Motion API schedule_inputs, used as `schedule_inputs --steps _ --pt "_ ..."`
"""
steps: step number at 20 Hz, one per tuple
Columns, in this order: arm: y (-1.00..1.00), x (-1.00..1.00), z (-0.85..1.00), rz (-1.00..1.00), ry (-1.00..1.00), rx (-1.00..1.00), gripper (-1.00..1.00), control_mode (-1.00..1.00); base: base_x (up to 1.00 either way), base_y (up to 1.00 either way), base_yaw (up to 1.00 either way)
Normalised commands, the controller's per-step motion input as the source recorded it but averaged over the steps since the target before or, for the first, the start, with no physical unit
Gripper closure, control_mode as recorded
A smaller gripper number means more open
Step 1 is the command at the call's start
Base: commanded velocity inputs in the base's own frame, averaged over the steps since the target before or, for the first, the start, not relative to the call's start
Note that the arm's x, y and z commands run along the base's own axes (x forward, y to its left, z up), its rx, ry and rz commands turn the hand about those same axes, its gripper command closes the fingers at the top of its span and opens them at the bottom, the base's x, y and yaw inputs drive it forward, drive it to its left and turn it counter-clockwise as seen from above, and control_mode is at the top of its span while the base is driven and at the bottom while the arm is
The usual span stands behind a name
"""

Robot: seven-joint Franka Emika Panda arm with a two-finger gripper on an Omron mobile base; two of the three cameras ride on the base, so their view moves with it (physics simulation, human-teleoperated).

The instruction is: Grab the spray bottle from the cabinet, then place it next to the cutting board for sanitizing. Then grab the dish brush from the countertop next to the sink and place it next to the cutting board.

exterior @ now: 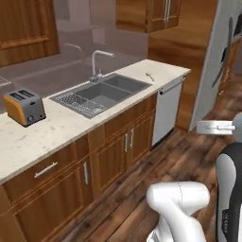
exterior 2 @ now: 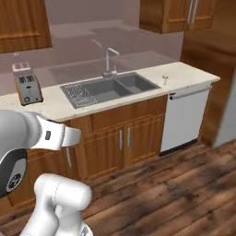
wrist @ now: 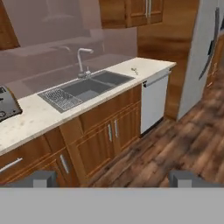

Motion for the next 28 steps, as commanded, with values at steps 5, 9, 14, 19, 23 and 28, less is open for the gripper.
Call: schedule_inputs --steps 5,9,14,19,23,28 --pt "0.0 0.0 0.0 0.0 0.0 0.0 -1.0 1.0 0.86 -0.65 0.67" --pt "0.0 0.0 0.0 0.0 0.0 0.0 -1.0 1.0 0.96 -0.83 0.59" --pt "0.0 0.0 0.0 0.0 0.0 0.0 -1.0 1.0 0.87 -0.92 0.56" --pt "0.0 0.0 0.0 0.0 0.0 0.0 -1.0 1.0 0.43 -0.96 0.58" --pt "0.0 0.0 0.0 0.0 0.0 0.0 -1.0 1.0 -0.16 -1.0 0.38" --pt "0.0 0.0 0.0 0.0 0.0 0.0 -1.0 1.0 -0.32 -1.0 0.2"
